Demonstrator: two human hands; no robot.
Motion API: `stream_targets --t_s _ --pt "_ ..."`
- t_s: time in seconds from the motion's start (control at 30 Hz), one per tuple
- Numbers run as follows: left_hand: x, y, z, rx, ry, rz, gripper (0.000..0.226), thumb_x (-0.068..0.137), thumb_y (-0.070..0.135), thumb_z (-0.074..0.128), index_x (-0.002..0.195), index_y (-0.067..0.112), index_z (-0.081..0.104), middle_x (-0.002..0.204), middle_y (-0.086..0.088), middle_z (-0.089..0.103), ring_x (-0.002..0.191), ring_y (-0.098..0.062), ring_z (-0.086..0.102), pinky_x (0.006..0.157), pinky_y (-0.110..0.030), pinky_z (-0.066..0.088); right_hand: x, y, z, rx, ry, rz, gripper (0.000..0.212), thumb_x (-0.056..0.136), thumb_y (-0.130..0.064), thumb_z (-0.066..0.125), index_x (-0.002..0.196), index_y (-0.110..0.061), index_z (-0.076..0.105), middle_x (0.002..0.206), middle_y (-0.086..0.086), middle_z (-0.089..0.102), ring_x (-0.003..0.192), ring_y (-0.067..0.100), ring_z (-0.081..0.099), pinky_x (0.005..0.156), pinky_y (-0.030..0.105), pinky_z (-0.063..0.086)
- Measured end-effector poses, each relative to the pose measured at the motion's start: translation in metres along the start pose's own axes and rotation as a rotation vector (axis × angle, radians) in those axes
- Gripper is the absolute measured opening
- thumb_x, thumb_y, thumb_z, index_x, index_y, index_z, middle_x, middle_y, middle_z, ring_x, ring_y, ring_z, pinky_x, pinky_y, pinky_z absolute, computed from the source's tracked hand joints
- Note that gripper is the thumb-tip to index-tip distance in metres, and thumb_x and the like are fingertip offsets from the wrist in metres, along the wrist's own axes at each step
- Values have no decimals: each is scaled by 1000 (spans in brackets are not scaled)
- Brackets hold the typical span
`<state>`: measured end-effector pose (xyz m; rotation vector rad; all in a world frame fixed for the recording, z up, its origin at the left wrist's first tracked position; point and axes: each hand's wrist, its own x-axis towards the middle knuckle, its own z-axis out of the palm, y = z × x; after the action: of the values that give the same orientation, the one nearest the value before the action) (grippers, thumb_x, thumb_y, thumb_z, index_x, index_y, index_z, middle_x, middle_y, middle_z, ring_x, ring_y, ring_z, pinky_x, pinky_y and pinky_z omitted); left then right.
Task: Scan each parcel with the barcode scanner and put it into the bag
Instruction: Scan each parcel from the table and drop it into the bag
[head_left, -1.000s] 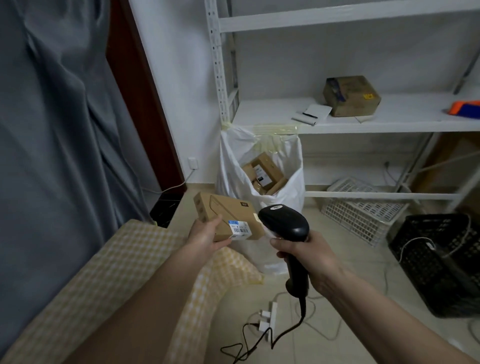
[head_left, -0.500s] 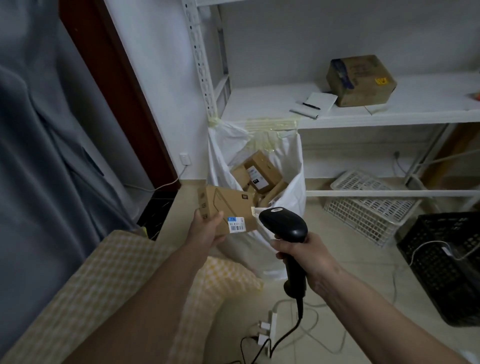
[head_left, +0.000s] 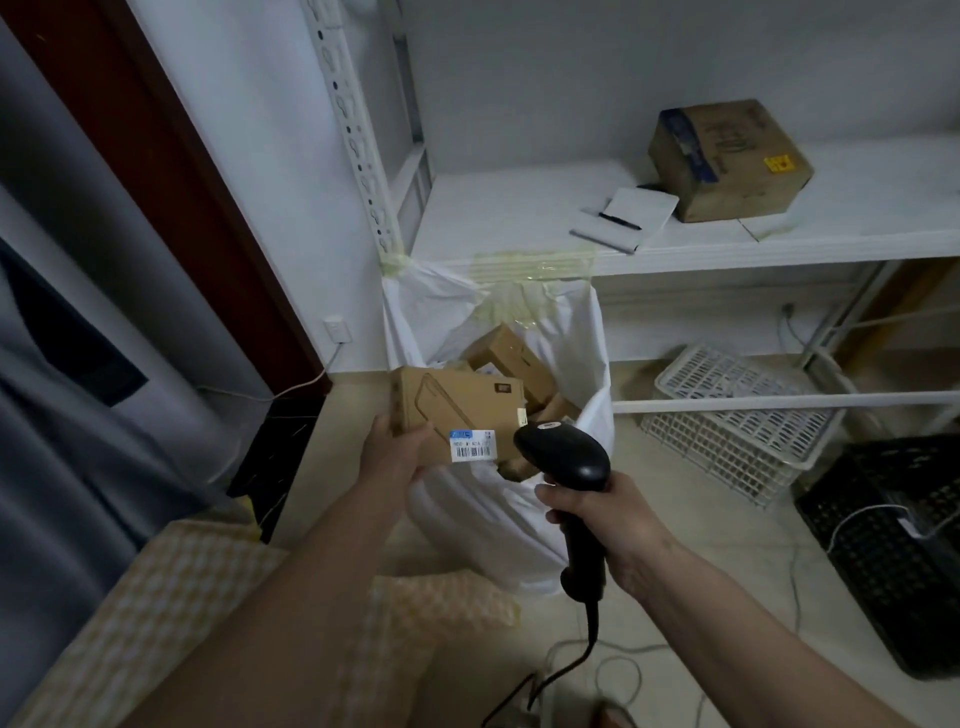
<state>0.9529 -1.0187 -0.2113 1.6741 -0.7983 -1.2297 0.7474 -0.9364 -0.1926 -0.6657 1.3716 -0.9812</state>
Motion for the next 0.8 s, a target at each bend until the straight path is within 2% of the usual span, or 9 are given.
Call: stream_targets --t_s 0.1,0.17,0.23,0.3,0.4,0.47,0.53,0.7,0.8 --pt "32 5 17 37 30 -26 37 86 9 65 120 14 51 116 -8 60 98 -23 61 75 -35 55 43 -9 -5 -4 -2 33 23 74 -3 76 96 -2 69 75 10 66 65 21 59 69 32 49" --pt "54 9 30 52 66 -49 41 83 8 68 119 14 50 116 -11 60 102 -29 61 71 -36 55 72 -15 -9 -22 -16 56 26 74 -5 77 98 -2 69 76 11 67 67 20 59 75 35 49" --pt "74 13 47 69 92 -61 40 82 4 67 115 14 47 106 -10 60 92 -26 62 67 -33 52 99 -24 -15 -33 -47 82 26 74 -3 76 99 0 68 74 11 65 64 19 58 72 32 49" --pt "93 18 69 93 102 -77 40 83 -2 63 115 13 45 103 -9 59 83 -21 59 70 -32 49 125 -34 -24 -49 -78 102 25 75 -2 74 99 0 67 71 11 63 60 18 57 63 27 48" --pt "121 23 102 199 95 -88 45 88 -1 57 129 8 42 120 -14 56 96 -25 56 75 -30 45 165 -49 -37 -83 -73 119 21 76 -1 74 95 -1 68 66 8 63 58 16 57 62 26 47" --pt "138 23 125 237 86 -110 58 90 1 56 143 9 33 134 -15 50 113 -29 54 83 -29 44 189 -58 -46 -104 -53 138 17 76 -2 74 92 -2 69 68 8 65 63 18 59 65 27 48" --pt "152 19 144 241 96 -114 66 90 1 58 147 10 26 140 -14 46 123 -30 50 87 -28 41 208 -65 -54 -124 -53 150 18 76 -3 75 93 -4 68 73 8 66 69 19 62 68 27 49" --pt "175 -10 168 373 85 -185 67 82 6 72 137 6 33 134 -15 46 113 -29 51 86 -28 40 242 -71 -68 -140 -84 160 20 76 -2 74 96 -2 68 77 10 66 72 19 62 71 29 51" --pt "182 -26 169 511 71 -302 80 76 13 79 140 3 32 134 -19 48 119 -35 51 98 -38 45 254 -71 -70 -161 -111 176 19 77 -2 73 95 -5 67 78 10 66 73 20 62 73 31 51"
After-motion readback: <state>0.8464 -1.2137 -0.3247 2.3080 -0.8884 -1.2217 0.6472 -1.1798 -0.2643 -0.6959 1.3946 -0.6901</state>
